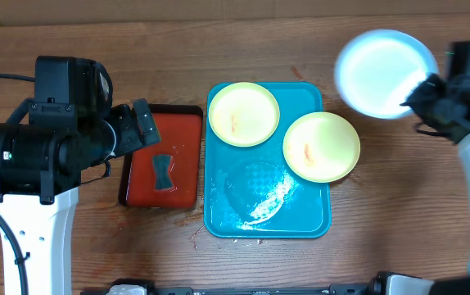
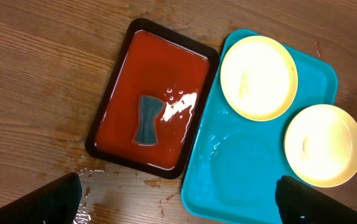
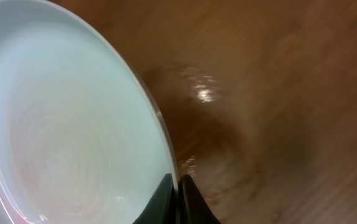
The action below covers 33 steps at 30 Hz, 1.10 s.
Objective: Clean dirty plates on tray and stack at the side
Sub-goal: 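Carry the white plate right and set it on the table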
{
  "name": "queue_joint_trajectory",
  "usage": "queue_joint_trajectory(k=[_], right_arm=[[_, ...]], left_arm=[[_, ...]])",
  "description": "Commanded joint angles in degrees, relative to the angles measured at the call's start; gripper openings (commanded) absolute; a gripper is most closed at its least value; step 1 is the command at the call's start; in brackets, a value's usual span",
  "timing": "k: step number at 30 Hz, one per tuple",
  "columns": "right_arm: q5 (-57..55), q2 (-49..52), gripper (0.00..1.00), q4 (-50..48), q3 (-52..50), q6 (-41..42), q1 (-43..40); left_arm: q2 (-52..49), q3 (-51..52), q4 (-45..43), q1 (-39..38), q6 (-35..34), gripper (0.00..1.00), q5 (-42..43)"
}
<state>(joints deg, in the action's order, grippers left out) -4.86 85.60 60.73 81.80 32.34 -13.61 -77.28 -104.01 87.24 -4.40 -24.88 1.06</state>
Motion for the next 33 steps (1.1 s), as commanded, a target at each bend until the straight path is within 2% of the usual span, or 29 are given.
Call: queue_joint_trajectory(k=[1, 4, 8, 12, 19, 20, 23, 24, 28, 30, 32, 33], right_arm=[[1.18, 3.50, 0.04, 1.18, -2.43, 0.74, -8.15], [1.16, 7.23, 0.04, 1.36, -5.22, 0.72, -15.85], [1.11, 9.20, 0.04, 0.52, -10.08, 0.70, -19.28], [0.94, 9.20, 0.04, -1.64, -16.48, 0.72, -18.05], [0.13, 9.18, 0.04, -6.23, -27.43, 0.70, -10.71], [-0.46, 9.16, 0.08, -5.97, -27.41, 0.66, -9.55], [-2.54, 7.37, 0.38, -4.39, -26.77, 0.52, -6.34], [-2.86, 6.43, 0.42, -3.91, -26.43, 0.52, -5.44], [-2.78, 0.96, 0.52, -2.69, -24.63, 0.48, -1.79], [-1.84, -1.97, 0.52, -3.56, -24.06, 0.00, 0.35], [3.87, -4.26, 0.52, -6.93, -24.06, -5.51, 2.89], [10.12, -4.98, 0.53, -10.03, -24.09, -11.26, 4.92]], left_arm=[[-0.31, -0.33, -0.09, 0.00, 0.92, 1.00, 0.02], [-0.31, -0.33, -0.09, 0.00, 0.92, 1.00, 0.02], [-0.31, -0.33, -0.09, 0.00, 0.92, 1.00, 0.02], [-0.31, -0.33, -0.11, 0.00, 0.92, 1.00, 0.00], [-0.31, -0.33, -0.09, 0.00, 0.92, 1.00, 0.02], [-0.31, -0.33, -0.09, 0.00, 0.92, 1.00, 0.02], [-0.31, -0.33, -0.09, 0.00, 0.92, 1.00, 0.02], [-0.31, -0.33, -0.09, 0.00, 0.92, 1.00, 0.02], [-0.31, -0.33, -0.09, 0.00, 0.92, 1.00, 0.02], [-0.31, -0.33, -0.09, 0.00, 0.92, 1.00, 0.02], [-0.31, -0.33, -0.09, 0.00, 0.92, 1.00, 0.02], [-0.31, -0.33, -0.09, 0.00, 0.92, 1.00, 0.00]])
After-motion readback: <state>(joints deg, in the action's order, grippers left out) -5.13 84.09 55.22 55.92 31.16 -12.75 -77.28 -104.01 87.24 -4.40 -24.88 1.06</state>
